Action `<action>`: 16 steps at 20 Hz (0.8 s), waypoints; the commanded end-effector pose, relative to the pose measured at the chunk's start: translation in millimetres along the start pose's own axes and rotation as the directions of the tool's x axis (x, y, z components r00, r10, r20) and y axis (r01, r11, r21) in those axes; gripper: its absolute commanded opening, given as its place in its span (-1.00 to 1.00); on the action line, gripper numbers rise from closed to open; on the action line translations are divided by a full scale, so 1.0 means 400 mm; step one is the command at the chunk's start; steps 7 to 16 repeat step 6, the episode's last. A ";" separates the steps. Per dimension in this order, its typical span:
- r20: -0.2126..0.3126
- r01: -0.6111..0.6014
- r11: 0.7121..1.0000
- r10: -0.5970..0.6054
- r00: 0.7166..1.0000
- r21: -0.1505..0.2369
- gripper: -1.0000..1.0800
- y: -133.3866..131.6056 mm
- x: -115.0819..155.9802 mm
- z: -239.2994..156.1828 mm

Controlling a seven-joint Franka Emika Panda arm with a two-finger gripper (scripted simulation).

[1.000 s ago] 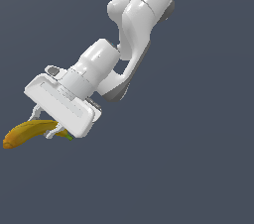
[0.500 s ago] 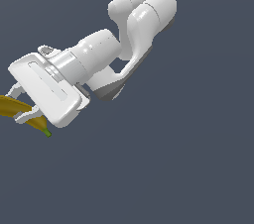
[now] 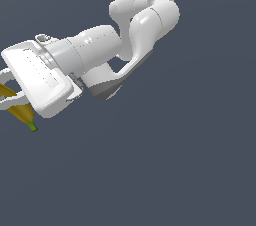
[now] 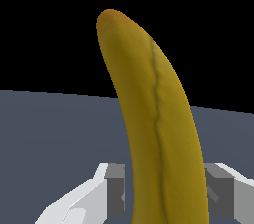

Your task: Pick up the object and move it to a goal position.

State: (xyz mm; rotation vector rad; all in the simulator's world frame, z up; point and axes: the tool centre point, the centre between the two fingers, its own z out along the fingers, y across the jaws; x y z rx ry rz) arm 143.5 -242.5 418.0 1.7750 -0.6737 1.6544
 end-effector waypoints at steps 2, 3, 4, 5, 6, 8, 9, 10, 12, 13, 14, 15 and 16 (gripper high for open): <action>-0.015 -0.008 1.000 0.008 1.000 -0.011 -1.00 0.010 0.014 -0.001; -0.015 -0.008 1.000 0.008 1.000 -0.013 -1.00 0.011 0.015 0.000; -0.015 -0.008 1.000 0.008 1.000 -0.014 -1.00 0.012 0.014 0.000; -0.014 -0.008 1.000 0.008 1.000 -0.014 -1.00 0.013 0.013 0.001; -0.013 -0.007 1.000 0.007 1.000 -0.014 -1.00 0.013 0.012 0.001; -0.013 -0.007 1.000 0.007 1.000 -0.014 -1.00 0.013 0.012 0.001; -0.013 -0.007 1.000 0.007 1.000 -0.014 -1.00 0.013 0.012 0.001; -0.013 -0.007 1.000 0.007 1.000 -0.014 -1.00 0.013 0.012 0.001; -0.013 -0.007 1.000 0.007 1.000 -0.014 -1.00 0.013 0.012 0.001; -0.013 -0.007 1.000 0.007 1.000 -0.014 -1.00 0.013 0.012 0.001; -0.013 -0.007 1.000 0.007 1.000 -0.014 -1.00 0.013 0.012 0.001; -0.013 -0.007 1.000 0.007 1.000 -0.014 -1.00 0.013 0.012 0.001; -0.013 -0.007 1.000 0.007 1.000 -0.014 -1.00 0.013 0.012 0.001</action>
